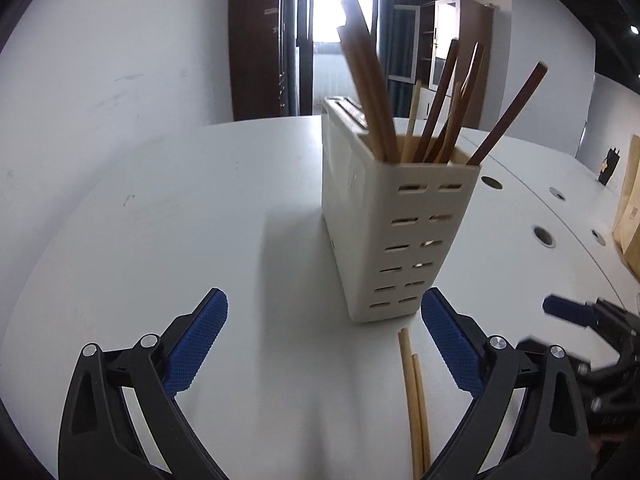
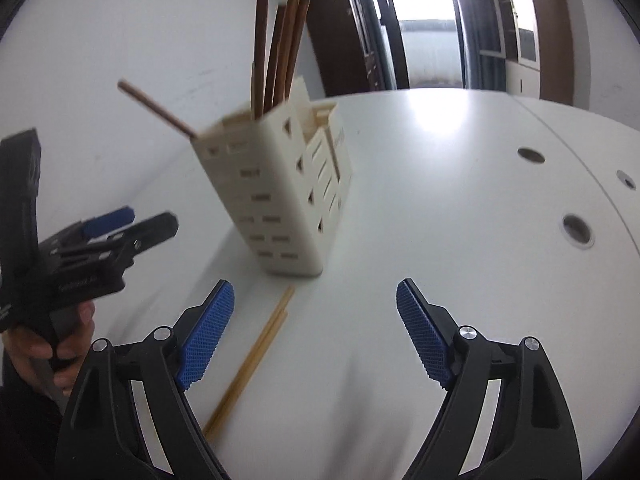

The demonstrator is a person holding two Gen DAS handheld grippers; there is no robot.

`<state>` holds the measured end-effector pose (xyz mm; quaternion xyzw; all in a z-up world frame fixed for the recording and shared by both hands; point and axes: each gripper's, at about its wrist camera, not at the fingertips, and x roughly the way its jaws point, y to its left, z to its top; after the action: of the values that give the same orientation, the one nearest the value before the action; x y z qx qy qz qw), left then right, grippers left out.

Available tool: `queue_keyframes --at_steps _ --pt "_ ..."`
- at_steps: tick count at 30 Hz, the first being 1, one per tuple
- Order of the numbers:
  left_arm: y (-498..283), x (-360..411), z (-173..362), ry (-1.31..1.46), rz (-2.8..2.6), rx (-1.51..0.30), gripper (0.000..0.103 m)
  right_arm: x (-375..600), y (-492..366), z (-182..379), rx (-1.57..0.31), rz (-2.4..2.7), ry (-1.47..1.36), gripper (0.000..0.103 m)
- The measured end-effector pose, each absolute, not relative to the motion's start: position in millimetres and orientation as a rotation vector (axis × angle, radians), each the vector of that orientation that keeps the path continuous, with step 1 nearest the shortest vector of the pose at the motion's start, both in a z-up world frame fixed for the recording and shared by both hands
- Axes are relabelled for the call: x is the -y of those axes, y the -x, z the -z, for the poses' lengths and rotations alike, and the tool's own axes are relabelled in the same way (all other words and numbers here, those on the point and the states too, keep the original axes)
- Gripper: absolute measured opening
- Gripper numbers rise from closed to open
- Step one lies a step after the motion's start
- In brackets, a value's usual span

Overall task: Organize utensils
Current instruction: 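Grasp a light chopstick with the left tool while the right tool grasps another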

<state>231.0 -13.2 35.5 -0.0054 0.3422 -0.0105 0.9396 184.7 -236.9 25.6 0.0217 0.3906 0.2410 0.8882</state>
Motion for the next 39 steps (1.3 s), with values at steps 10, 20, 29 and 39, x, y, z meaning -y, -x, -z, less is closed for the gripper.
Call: queue_keyframes --at_steps 10,20,29,39 --pt "-264 42 26 -0.017 0.137 -0.901 0.066 182 -180 17 -0.903 -0.535 0.136 0.036" --pt "-272 50 51 -0.058 0.127 -0.959 0.063 172 -181 32 -0.911 -0.525 0.166 0.035" --pt "-267 46 49 -0.064 0.113 -0.939 0.064 158 -173 34 -0.909 -0.528 0.182 0.034" --pt "-261 41 49 -0.047 0.117 -0.912 0.046 156 -178 36 -0.909 -0.479 0.184 0.009"
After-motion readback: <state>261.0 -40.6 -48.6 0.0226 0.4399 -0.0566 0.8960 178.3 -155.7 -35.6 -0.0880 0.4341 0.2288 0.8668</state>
